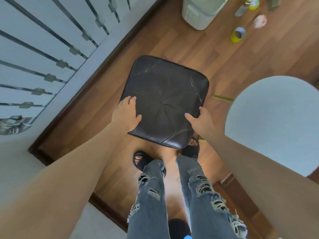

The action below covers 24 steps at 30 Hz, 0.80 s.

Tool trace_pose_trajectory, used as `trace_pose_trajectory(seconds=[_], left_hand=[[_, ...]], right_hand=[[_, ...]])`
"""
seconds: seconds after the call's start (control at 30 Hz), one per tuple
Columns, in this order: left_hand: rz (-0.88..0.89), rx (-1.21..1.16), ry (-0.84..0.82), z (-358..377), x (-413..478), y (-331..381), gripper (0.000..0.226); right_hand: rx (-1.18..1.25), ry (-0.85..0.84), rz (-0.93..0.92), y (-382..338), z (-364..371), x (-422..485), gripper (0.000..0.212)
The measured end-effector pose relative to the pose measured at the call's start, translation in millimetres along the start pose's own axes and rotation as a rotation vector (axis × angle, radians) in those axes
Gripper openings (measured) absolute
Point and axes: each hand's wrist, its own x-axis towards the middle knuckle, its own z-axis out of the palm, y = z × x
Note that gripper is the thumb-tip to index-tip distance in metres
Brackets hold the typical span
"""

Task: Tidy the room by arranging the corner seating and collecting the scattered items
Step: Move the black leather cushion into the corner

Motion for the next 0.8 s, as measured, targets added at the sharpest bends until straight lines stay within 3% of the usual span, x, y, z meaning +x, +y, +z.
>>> trace_pose_trajectory(seconds=[0.17, 0.47, 0.63, 0.8], left_hand=[[-0.028, 0.091, -0.027, 17.3, 40.9, -15.4, 0.080], [-0.225, -0.100, -0.048, 51.2, 85.5, -36.4, 0.087], [-0.282, -0.150, -0.041, 59.9, 94.9, -37.0, 0.092], [-0.435, -0.240, -0.012, 57.6, 114.8, -34.7, 0.105]], right_hand=[[0.097, 0.054, 0.088, 19.4, 12.4, 47.9, 0.099], [0.081, 0.119, 0.102, 72.6, 41.2, 102.8, 0.106], [0.151, 0.191, 0.136, 60.1, 42.8, 98.2, 0.085], [0.211, 0.206, 0.171, 54.3, 44.2, 104.8, 0.123]])
